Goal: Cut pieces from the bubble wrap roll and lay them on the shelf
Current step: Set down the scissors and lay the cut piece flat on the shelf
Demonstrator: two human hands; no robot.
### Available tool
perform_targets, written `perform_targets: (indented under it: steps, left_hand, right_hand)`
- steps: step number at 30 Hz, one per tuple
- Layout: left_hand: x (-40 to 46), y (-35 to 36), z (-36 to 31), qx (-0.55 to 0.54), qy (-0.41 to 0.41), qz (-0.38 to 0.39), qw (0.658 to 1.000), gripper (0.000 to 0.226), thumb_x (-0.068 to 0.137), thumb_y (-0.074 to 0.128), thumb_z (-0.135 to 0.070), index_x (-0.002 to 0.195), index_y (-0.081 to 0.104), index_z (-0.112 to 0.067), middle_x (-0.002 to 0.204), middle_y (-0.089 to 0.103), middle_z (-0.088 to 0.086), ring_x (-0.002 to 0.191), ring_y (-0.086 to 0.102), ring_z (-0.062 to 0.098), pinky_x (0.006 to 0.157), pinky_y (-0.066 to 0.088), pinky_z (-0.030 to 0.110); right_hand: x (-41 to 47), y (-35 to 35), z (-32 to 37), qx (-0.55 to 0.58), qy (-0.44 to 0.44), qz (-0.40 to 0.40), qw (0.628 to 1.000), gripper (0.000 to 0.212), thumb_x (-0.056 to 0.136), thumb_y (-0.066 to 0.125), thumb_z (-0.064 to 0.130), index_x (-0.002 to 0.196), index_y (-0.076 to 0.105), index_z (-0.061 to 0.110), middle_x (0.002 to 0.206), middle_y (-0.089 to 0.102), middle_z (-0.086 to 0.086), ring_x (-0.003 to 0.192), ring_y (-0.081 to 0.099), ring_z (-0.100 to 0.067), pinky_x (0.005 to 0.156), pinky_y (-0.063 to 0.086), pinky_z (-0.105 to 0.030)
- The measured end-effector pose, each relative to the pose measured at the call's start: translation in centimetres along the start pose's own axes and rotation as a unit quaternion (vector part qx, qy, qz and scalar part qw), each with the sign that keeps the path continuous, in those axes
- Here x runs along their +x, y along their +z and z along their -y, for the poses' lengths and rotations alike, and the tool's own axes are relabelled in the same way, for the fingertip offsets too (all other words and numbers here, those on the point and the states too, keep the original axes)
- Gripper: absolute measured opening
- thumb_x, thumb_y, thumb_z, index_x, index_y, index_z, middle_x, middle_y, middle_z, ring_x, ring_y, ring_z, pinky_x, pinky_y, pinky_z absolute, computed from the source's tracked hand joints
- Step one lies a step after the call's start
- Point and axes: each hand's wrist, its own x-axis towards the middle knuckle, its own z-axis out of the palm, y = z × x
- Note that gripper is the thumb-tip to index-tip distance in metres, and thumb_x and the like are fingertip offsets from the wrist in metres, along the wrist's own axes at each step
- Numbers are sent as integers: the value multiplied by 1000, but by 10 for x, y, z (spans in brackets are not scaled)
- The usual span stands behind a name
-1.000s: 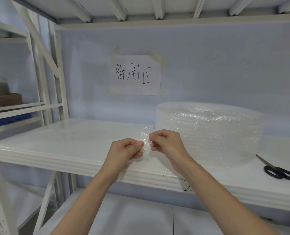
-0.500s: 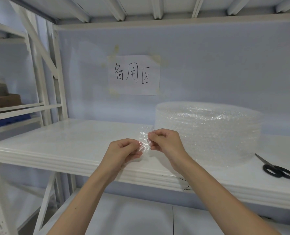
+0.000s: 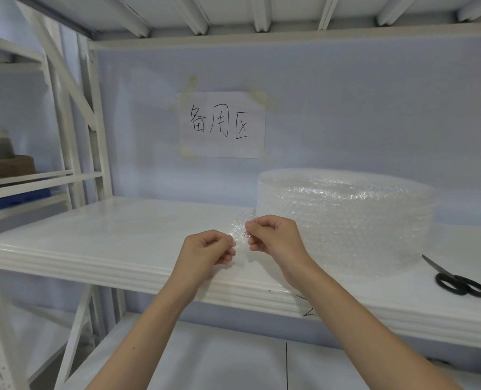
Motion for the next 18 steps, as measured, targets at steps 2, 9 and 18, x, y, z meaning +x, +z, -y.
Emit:
perform_targets:
  steps: [2,9,18]
  left_hand:
    - [0,0,0,6,7,-2,1000,15,86,61,0,75,71,1,64,67,6,55,59,12,57,51,19]
    - [-4,-1,-2,37,40,-19,998,19,83,58,5,68,65,-3,58,60,-2,51,53,7,53,44,14]
    - [-4,-3,1,35,45,-26,998,14,84,60,2,71,66,-1,63,60,0,53,53,7,55,44,15]
  right_hand:
    - [0,1,-1,2,1,1,1000,9,86,70,10,81,72,3,71,67,-5,57,61,-10,61,56,-22]
    - [0,6,-2,17,5,7,1000,9,86,69,9,83,71,0,74,67,-8,57,60,-10,60,57,-21]
    - [3,9,-4,30,14,9,999,9,86,69,9,81,72,3,76,68,-10,60,62,-11,63,57,-23]
